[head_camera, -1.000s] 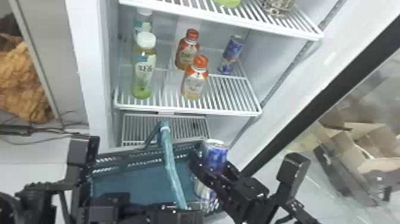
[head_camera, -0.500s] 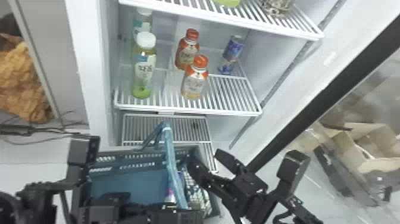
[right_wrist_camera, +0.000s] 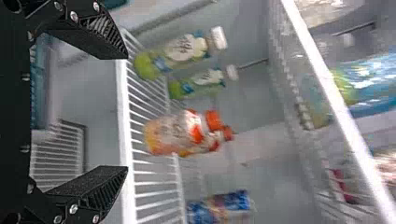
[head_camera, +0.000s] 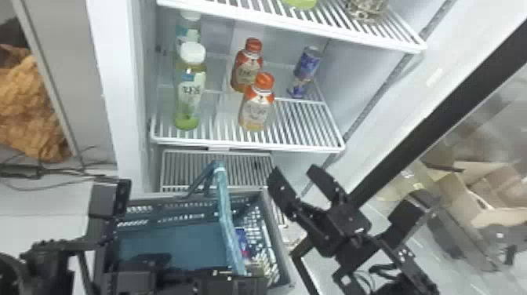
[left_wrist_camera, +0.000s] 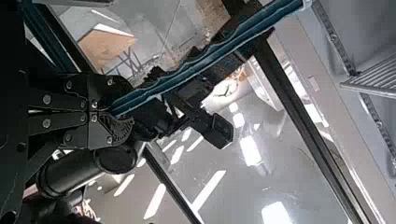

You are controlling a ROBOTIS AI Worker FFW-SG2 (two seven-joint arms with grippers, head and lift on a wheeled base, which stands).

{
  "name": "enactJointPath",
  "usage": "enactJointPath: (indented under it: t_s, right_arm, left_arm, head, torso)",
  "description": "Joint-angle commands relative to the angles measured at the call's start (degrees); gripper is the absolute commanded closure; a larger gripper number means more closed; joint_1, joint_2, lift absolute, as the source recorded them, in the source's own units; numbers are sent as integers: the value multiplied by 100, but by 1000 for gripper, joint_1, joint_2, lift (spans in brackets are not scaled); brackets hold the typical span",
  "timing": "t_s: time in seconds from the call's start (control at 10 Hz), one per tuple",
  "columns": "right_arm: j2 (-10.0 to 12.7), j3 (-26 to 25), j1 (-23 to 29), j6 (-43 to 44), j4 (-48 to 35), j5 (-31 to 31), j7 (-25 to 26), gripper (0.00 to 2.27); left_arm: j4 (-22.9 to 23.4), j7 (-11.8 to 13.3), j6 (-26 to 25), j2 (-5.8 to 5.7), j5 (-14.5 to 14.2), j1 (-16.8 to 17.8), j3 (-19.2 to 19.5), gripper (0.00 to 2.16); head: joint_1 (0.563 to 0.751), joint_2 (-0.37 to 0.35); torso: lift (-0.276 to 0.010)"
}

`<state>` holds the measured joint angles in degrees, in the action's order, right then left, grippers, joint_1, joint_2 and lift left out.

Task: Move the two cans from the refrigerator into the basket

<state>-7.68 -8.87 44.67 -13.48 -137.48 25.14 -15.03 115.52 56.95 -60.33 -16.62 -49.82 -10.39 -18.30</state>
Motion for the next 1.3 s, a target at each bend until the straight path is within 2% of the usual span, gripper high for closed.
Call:
enactJointPath:
  t_s: [0.0, 0.5, 1.2]
  right_arm:
    - [30, -72, -263, 547, 354, -149, 0, 171]
    - [47, -38, -1191, 1475, 1676, -331, 62, 176]
    - [-14, 8, -2274, 2192, 2815, -663, 387, 177]
  left_arm:
    - [1, 1, 0, -8, 0, 13, -21, 1190]
    - [1, 1, -42, -26, -23, 55, -67, 1188]
    - [1, 1, -70, -26, -34, 98, -101, 1190]
  head:
    - [695, -350]
    - [695, -350]
    - [695, -350]
  torso:
    - [-266]
    - [-266]
    - [-266]
